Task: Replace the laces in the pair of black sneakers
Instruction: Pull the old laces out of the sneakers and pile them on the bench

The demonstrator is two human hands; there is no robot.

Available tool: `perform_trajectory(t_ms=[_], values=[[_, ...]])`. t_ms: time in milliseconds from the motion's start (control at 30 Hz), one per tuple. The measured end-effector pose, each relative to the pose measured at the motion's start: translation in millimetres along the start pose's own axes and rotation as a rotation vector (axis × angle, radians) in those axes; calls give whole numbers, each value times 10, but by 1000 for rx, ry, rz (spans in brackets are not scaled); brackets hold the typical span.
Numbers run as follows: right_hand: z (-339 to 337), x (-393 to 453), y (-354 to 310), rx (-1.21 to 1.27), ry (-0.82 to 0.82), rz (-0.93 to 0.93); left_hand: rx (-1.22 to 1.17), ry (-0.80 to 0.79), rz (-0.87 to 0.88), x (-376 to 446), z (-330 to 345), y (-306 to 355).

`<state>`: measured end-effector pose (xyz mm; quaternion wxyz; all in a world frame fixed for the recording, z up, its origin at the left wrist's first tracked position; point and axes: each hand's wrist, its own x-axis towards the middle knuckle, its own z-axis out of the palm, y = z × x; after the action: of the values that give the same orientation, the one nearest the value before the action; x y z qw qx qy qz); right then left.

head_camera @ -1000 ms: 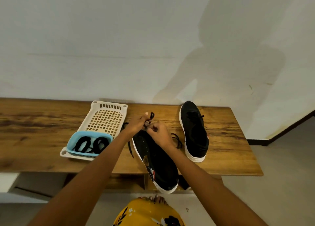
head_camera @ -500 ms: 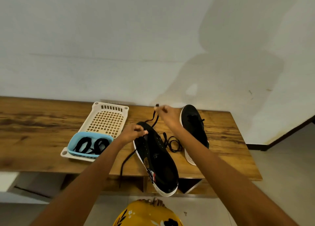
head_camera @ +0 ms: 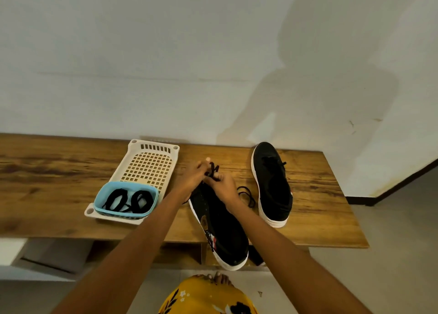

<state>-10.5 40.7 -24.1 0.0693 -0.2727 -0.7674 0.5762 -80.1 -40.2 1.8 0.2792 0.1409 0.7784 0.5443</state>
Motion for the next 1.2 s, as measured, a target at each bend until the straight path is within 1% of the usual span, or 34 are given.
perform_trajectory(t_ms=[33,100,200,300,367,433,467,500,533,567,600,633,700,733,800,900,933,967,1033,1100,1167,1200], values=[[-21,36,-36,-3,14,-15,4,40,-38,-3,-4,-43],[-80,90,-145,19,33,-39,-30,61,-100,8,-35,-107],[-160,190,-304,106,72,-52,-124,40,-92,0,-84,-124],[-156,255,-373,229,73,-17,-264,71,-48,-11,-88,-132],[-126,256,-407,302,69,11,-419,107,-51,-20,-46,-131],[-129,265,-411,371,61,39,-581,185,-69,-13,-2,-150],[-145,270,-400,396,60,54,-608,244,-84,-13,19,-175],[-171,283,-384,416,66,69,-554,325,-99,-1,33,-210],[-203,291,-363,421,77,87,-452,402,-103,9,49,-246],[-234,298,-330,410,93,105,-310,437,-93,11,62,-276],[-267,301,-298,385,120,121,-157,411,-64,-1,76,-280],[-296,310,-257,359,156,137,-19,315,-25,-33,94,-258],[-354,307,-181,314,237,171,216,74,76,-57,129,-259],[-376,295,-145,300,263,176,337,9,133,-53,135,-259],[-390,247,-105,239,248,162,477,-32,190,-26,121,-226],[-351,222,-54,172,134,169,615,-166,158,25,108,-160],[-349,233,-52,126,100,174,632,-205,143,36,105,-135],[-360,250,-56,39,68,152,599,-230,113,34,95,-105],[-429,291,-69,-337,-39,2,423,-245,22,39,50,-71],[-482,301,-95,-719,-209,-148,233,-243,-73,46,-18,-74],[-474,305,-88,-948,-321,-228,154,-234,-97,54,-61,-102],[-455,300,-79,-1000,-323,-239,141,-229,-95,48,-70,-115]])
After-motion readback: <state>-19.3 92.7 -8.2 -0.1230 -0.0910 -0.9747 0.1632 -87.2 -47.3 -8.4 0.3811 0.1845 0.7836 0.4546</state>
